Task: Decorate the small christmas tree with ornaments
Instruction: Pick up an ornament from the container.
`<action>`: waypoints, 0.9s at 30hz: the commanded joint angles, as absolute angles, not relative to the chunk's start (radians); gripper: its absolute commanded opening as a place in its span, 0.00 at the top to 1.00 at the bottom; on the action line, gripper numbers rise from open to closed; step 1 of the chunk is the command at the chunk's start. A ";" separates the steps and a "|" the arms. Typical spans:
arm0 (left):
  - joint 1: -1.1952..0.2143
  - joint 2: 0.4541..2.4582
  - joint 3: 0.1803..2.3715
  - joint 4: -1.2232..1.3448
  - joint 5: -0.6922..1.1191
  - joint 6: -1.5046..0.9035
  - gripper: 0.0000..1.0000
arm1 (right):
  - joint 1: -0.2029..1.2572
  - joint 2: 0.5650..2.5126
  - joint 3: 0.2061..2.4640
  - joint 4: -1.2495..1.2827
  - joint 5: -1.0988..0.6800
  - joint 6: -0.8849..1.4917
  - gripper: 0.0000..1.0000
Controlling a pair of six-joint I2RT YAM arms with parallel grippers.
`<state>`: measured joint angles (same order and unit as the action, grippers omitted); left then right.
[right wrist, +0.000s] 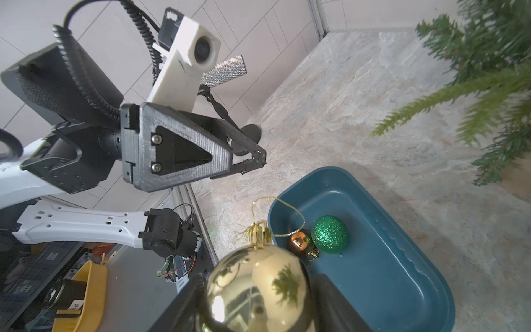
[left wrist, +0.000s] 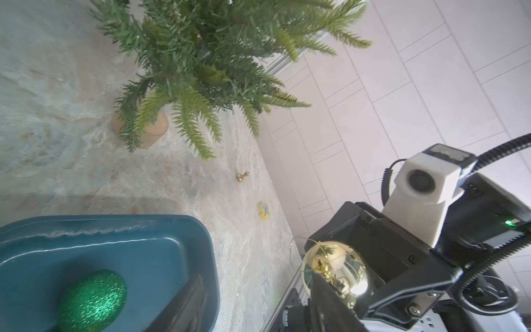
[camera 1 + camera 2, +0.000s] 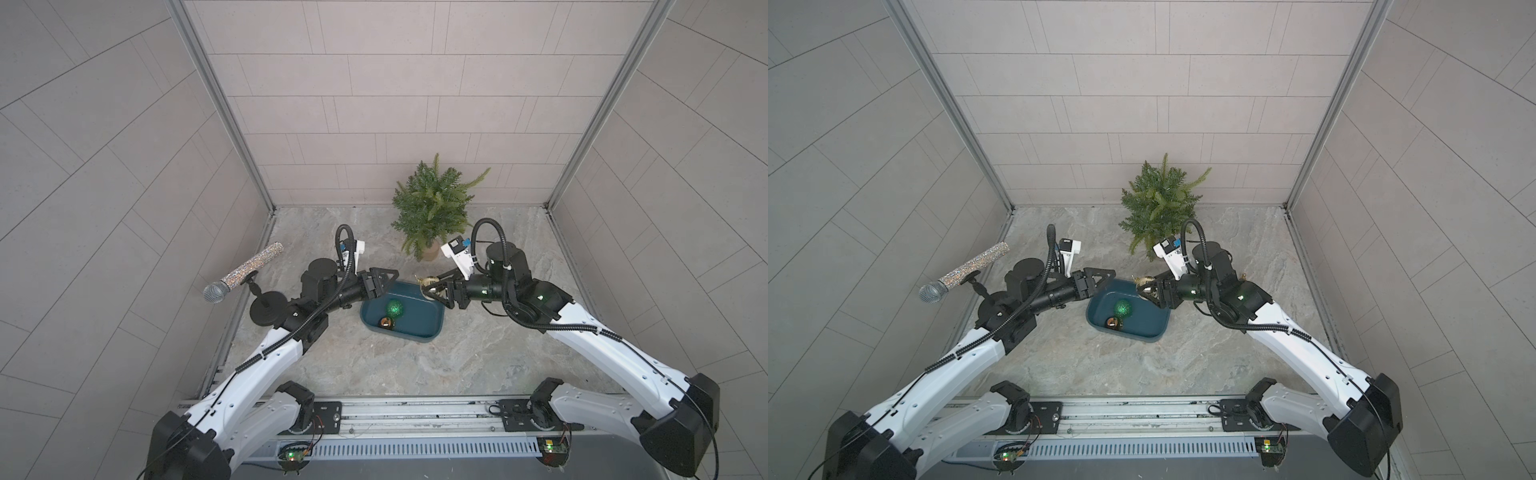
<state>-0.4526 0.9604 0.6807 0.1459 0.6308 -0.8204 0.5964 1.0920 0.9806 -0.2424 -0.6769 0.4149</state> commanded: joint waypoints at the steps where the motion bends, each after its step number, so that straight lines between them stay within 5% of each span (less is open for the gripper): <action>1: -0.464 0.965 0.727 0.227 0.680 -0.863 0.37 | 0.594 1.062 0.979 -0.206 -0.680 0.401 0.39; 15: -0.598 1.110 0.932 0.073 0.707 -0.794 0.34 | 0.600 1.003 0.970 -0.264 -0.563 0.316 0.39; 27: -0.624 1.168 1.006 -0.048 0.655 -0.733 0.49 | 0.636 1.004 0.971 -0.287 -0.530 0.285 0.40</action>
